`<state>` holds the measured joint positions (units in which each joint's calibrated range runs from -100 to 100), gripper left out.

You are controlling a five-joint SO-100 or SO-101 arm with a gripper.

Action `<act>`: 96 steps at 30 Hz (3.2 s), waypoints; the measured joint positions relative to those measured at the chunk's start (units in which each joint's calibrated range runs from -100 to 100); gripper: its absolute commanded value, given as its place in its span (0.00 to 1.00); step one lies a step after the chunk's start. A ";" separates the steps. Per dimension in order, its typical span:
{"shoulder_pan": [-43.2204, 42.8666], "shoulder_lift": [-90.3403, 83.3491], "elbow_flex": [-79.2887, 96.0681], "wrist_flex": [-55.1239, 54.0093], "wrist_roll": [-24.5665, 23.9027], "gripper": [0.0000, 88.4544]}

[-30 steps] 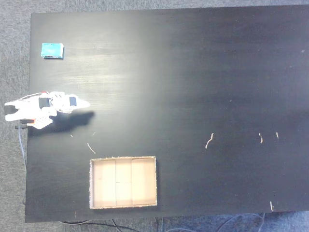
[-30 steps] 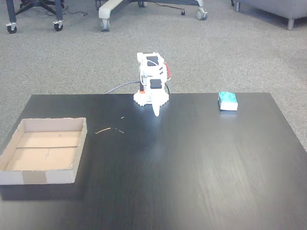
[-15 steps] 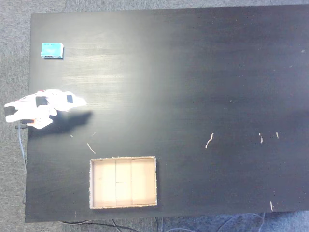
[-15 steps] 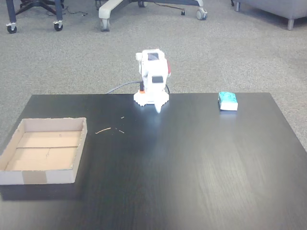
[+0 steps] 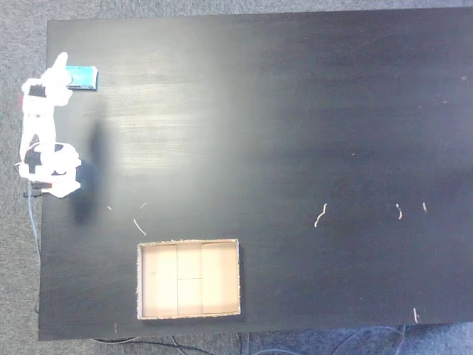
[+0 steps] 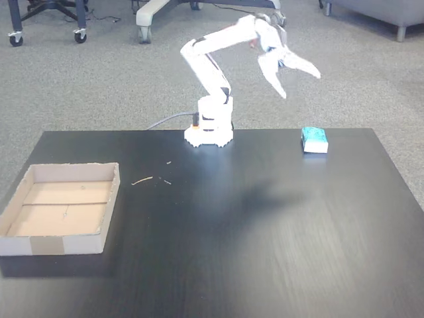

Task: Pick the green block and drop it in the box on the right.

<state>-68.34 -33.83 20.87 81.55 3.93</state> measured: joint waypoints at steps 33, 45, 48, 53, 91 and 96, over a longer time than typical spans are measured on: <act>22.68 36.01 -32.04 -2.34 3.81 0.26; 96.18 21.64 -21.98 -31.01 11.97 0.24; 99.33 31.08 -21.54 -36.73 12.06 0.23; 103.22 46.37 -21.98 -48.57 12.50 0.23; 69.16 -63.66 71.65 -33.35 -4.00 0.00; 69.99 -63.74 77.70 -35.68 -2.83 0.00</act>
<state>1.65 -97.58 98.58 45.87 1.10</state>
